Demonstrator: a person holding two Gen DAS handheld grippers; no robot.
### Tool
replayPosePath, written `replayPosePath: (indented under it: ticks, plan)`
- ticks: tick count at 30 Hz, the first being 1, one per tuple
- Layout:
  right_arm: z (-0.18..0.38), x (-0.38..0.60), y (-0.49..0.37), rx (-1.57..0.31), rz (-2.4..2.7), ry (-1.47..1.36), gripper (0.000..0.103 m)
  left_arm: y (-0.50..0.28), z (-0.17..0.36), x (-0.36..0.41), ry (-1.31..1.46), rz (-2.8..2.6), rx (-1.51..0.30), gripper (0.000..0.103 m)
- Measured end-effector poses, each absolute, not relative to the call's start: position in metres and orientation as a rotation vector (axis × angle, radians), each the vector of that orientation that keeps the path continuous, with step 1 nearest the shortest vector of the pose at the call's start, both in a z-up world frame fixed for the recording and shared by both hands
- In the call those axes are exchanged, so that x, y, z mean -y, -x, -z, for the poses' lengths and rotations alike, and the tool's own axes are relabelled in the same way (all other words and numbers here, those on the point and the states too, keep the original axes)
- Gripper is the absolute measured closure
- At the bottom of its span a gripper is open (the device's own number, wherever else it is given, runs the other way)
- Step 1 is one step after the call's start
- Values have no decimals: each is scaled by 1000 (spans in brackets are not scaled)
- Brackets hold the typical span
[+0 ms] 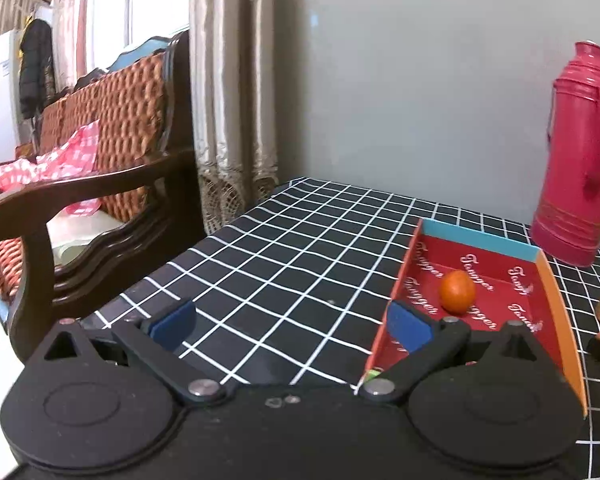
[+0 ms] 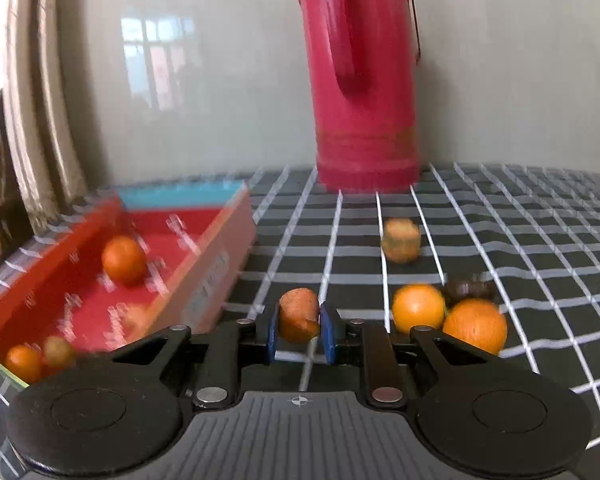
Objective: Organize fruits
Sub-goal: 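Carry the large orange into the red box and open the left gripper, then grasp the orange carrot piece with the right gripper, then carry the carrot piece into the red box and open the right gripper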
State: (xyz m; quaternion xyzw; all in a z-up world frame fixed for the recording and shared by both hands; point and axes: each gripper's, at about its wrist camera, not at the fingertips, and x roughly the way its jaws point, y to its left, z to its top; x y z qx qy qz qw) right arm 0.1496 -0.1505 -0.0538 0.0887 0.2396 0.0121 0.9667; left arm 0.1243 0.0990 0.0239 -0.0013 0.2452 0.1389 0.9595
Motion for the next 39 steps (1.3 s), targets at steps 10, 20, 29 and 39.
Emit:
replayPosePath:
  ticks: [10,20,29,39]
  plan:
    - [26,116,-133,-361,-256,-174,81,-123,-21,-125,43,-351,-533,7]
    - [33,68,-138,-428,-389,-105,80,-119,-22,-152,83,-425,-552,7]
    - [39,52,-143,-461,-417,-80,80,-117,-22,-167,109,-460,-558,7]
    - [22,70,-128,-354,-350,-121,13,-117,-23,-164,104,-452,-560,7]
